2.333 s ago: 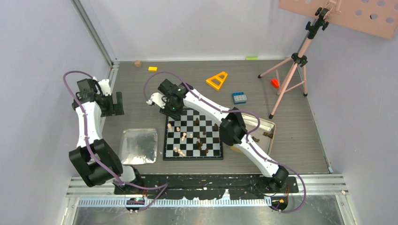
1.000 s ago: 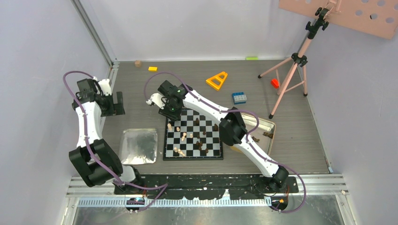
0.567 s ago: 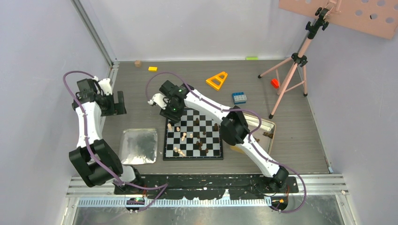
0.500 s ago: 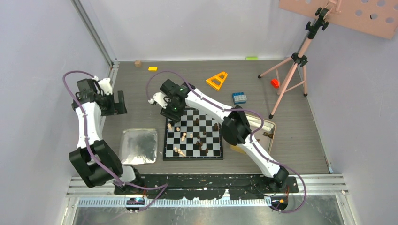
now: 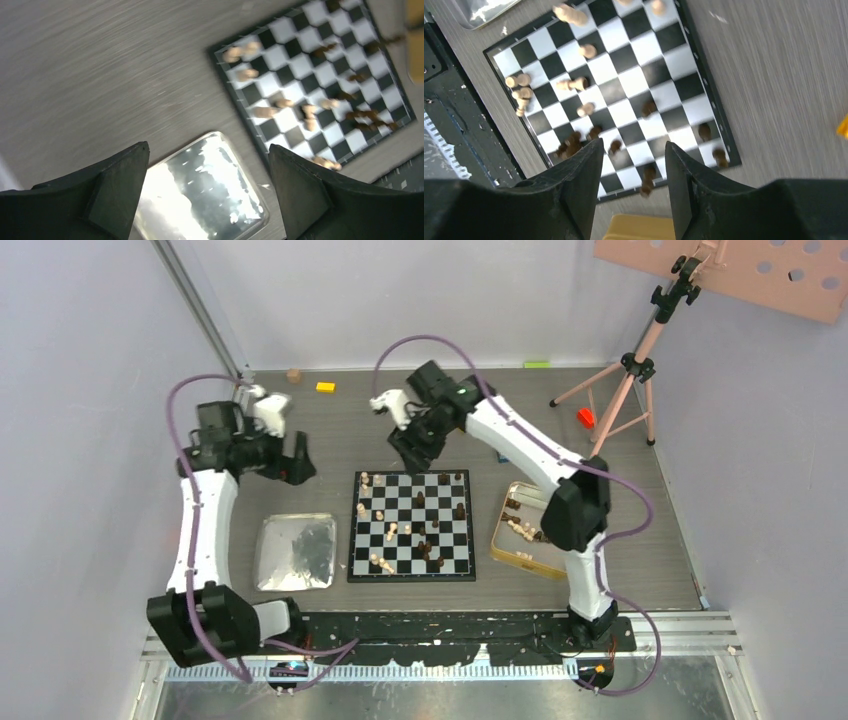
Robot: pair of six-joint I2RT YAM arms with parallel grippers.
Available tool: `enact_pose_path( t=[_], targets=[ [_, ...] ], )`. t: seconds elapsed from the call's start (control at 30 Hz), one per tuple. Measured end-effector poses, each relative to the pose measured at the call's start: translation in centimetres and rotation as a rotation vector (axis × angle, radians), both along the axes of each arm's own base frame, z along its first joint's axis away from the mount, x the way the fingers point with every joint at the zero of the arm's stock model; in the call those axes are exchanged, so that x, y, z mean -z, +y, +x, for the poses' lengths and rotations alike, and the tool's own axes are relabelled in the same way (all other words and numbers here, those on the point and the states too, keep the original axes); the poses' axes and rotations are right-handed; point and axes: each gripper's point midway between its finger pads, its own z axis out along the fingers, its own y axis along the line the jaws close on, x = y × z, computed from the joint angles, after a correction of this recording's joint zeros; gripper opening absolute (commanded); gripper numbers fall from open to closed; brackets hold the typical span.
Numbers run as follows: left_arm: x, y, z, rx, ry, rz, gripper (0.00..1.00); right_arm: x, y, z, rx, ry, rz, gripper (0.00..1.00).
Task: Set up the chess pieces on the board
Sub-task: Pick up the chess piece from the chessboard.
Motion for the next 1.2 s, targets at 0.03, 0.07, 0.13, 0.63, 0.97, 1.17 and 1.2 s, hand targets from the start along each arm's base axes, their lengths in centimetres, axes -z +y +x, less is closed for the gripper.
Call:
enact_pose_path(
  t=[0.03,0.07,0.13,0.63,0.97,1.17,1.2],
  targets=[
    [-0.2,-0.8,-0.1,0.034,-0.009,0.007,0.91,-0.4,-1.5,0.3,0.031,0.012,0.013,0.53],
    [-0.2,-4.2,-0.4,0.157,-0.016,0.020,0.90,-0.6,-2.8,0.7,0.063,0.020,0.022,0.53],
    [0.1,-8.6,-1.3,0.321,-0.022,0.049,0.89,-0.6,-5.3,1.0,0.114,0.039,0.027,0.51],
    [9.0,-21.8,-2.1,0.744,0.182,0.339,0.72,1.3,-17.9,-2.2,0.357,0.082,0.091,0.44],
    [10.8,-25.0,-5.1,0.873,0.205,0.388,0.60,1.0,-20.0,-3.1,0.399,0.060,0.169,0.41],
    [13.6,-25.0,-6.4,0.904,0.287,0.416,0.58,1.3,-20.4,-2.9,0.410,0.070,0.194,0.39],
    [13.8,-24.9,-6.5,0.904,0.294,0.418,0.57,1.3,-20.4,-2.9,0.409,0.071,0.196,0.39]
  ],
)
